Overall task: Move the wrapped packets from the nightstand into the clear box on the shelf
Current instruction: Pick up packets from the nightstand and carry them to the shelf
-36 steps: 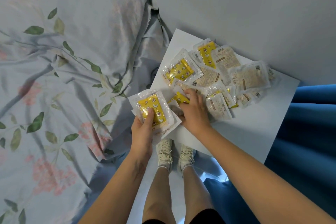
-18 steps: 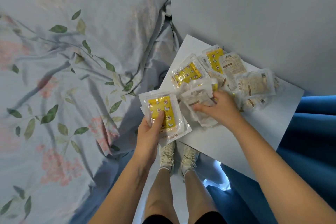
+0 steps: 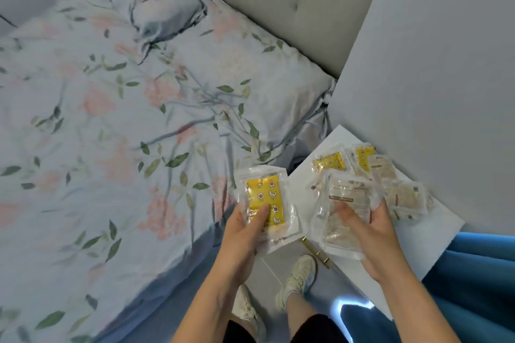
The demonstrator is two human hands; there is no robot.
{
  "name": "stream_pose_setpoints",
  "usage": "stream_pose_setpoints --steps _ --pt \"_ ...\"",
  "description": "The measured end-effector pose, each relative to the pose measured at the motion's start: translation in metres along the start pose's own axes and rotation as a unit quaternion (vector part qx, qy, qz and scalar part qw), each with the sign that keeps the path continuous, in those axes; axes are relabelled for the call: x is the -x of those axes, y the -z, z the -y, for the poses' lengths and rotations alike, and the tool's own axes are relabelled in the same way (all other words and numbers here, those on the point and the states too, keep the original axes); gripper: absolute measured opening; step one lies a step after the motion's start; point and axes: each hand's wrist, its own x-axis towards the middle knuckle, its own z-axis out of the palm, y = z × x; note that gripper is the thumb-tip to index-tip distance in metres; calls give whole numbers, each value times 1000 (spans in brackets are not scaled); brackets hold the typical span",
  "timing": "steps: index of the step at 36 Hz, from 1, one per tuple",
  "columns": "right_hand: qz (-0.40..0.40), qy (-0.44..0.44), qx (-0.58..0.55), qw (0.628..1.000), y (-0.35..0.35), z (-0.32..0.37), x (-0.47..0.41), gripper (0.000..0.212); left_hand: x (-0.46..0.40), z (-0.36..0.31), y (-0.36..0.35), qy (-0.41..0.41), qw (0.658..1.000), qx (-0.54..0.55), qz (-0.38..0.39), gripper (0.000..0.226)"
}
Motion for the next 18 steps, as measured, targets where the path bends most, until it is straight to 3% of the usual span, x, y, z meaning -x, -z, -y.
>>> stream_pose_setpoints --steps 5,6,10,18 --pt "2 25 35 999 -45 12 48 83 60 -14 45 -24 999 18 -31 33" --pt "2 28 38 999 -55 11 57 79 72 -16 56 -31 998 20 -44 34" --pt "28 27 75 996 -98 2 94 31 121 -21 103 -72 993 25 -93 25" --pt "159 37 171 972 -200 -48 214 24 258 -7 233 -147 967 47 -205 16"
